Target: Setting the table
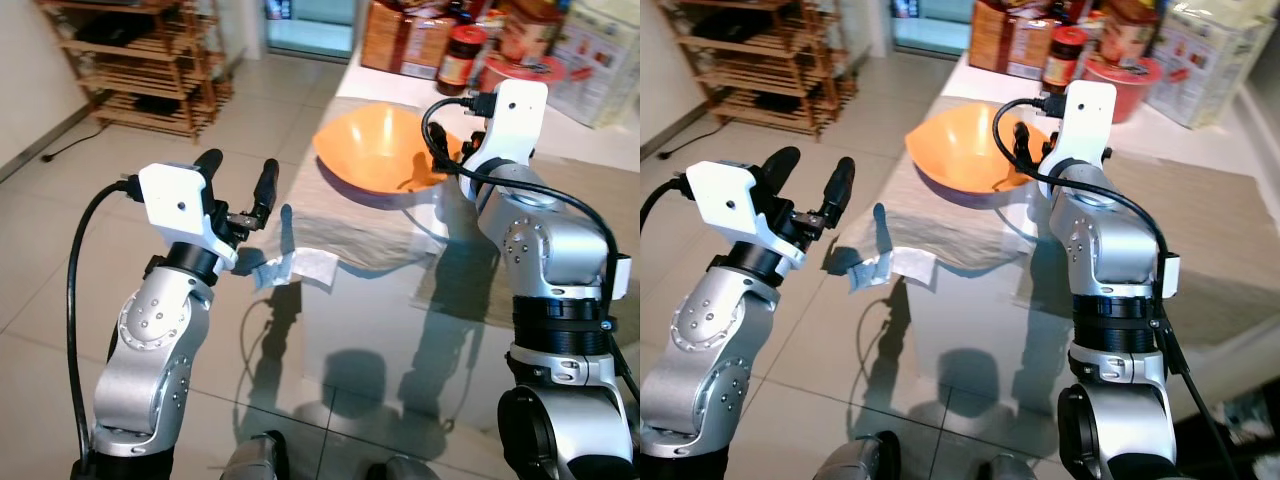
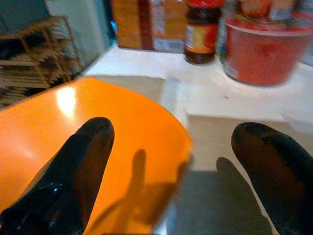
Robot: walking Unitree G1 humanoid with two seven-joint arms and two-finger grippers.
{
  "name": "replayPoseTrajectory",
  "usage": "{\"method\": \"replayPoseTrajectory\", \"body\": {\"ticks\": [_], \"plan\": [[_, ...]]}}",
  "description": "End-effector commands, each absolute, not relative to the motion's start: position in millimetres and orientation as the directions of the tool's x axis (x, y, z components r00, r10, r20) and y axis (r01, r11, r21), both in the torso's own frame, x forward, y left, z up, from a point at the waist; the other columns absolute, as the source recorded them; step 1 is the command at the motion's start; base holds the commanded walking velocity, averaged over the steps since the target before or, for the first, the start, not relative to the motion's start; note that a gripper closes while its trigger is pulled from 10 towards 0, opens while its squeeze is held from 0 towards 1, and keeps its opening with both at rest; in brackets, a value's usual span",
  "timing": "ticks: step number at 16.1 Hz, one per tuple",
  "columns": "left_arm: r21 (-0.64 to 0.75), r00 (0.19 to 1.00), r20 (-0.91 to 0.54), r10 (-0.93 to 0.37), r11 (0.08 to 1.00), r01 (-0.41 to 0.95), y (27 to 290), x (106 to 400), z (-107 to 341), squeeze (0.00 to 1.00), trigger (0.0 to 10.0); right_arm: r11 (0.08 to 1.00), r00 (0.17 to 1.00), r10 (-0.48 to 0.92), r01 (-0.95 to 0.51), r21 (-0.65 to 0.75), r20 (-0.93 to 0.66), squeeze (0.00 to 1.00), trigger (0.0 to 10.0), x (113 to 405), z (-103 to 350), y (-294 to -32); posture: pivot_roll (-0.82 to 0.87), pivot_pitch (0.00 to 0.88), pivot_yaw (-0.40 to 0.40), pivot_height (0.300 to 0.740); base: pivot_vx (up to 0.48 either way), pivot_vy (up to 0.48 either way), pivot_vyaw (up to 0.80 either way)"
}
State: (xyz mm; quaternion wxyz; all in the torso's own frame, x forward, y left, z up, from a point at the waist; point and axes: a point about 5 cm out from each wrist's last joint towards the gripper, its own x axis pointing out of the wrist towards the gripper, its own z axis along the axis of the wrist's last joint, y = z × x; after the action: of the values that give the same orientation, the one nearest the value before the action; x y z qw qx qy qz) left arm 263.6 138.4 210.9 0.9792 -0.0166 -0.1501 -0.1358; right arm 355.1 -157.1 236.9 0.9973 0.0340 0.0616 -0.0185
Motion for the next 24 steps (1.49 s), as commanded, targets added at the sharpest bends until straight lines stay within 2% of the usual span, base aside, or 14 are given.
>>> {"method": "replayPoseTrajectory", "body": {"ticks": [1,3,5,6,7,8,14,16,21,22,24], "plan": [[0.021,0.913,0.301,-0.277,0.959,0.284,135,260,213,0.0,10.0,0.996,0.987,-0.069,0.077,0.052,-0.144,0.0,10.0,352,242,-164,-0.08,0.13,-0.003,0.74,0.0,0.0,0.0],[0.017,0.913,0.3,-0.278,0.958,0.286,135,259,213,0.0,10.0,0.994,0.977,-0.066,0.083,0.075,-0.204,0.0,10.0,350,235,-164,-0.08,0.133,0.0,0.74,0.0,0.0,0.0],[0.015,0.913,0.298,-0.279,0.957,0.288,133,259,212,0.0,10.0,0.984,0.959,-0.021,0.069,0.161,-0.282,0.0,10.0,349,223,-160,-0.08,0.136,-0.002,0.74,0.0,0.0,0.0],[0.015,0.913,0.298,-0.278,0.958,0.287,133,258,212,0.0,10.0,0.968,0.96,0.04,0.032,0.248,-0.278,0.0,4.7,349,223,-153,-0.08,0.136,-0.002,0.74,0.0,0.0,0.0],[0.014,0.913,0.299,-0.277,0.958,0.286,133,258,212,0.0,10.0,0.957,0.961,0.072,0.009,0.289,-0.267,0.0,4.0,349,225,-149,-0.08,0.137,-0.003,0.74,0.0,0.0,0.0],[0.013,0.914,0.3,-0.274,0.959,0.283,133,258,212,0.0,10.0,0.937,0.961,0.122,-0.029,0.347,-0.25,0.0,0.0,349,228,-142,-0.08,0.138,-0.005,0.74,0.0,0.0,0.0],[0.008,0.914,0.3,-0.273,0.959,0.284,131,256,212,0.0,10.0,0.921,0.944,0.176,-0.057,0.385,-0.279,0.0,0.0,348,224,-131,-0.08,0.144,-0.012,0.74,0.0,0.0,0.0],[0.007,0.914,0.3,-0.272,0.959,0.283,131,255,213,0.0,10.0,0.908,0.959,0.182,-0.079,0.411,-0.218,0.0,0.0,350,232,-128,-0.08,0.157,-0.012,0.74,0.0,0.0,0.0],[-0.032,0.92,0.284,-0.27,0.956,0.29,123,237,215,0.0,10.0,0.889,0.963,0.208,-0.112,0.443,-0.173,0.0,0.0,346,244,-121,-0.09,0.289,-0.02,0.74,0.0,0.0,0.0],[-0.051,0.927,0.268,-0.262,0.957,0.285,122,230,214,0.0,10.0,0.864,0.952,0.277,-0.187,0.468,-0.131,0.0,0.0,349,248,-106,-0.09,0.334,-0.026,0.74,0.0,0.0,0.0],[-0.056,0.934,0.252,-0.252,0.96,0.274,123,225,213,0.0,10.0,0.848,0.952,0.293,-0.217,0.483,-0.087,0.0,0.0,349,255,-103,-0.08,0.353,-0.028,0.74,0.0,0.0,0.0]]}}
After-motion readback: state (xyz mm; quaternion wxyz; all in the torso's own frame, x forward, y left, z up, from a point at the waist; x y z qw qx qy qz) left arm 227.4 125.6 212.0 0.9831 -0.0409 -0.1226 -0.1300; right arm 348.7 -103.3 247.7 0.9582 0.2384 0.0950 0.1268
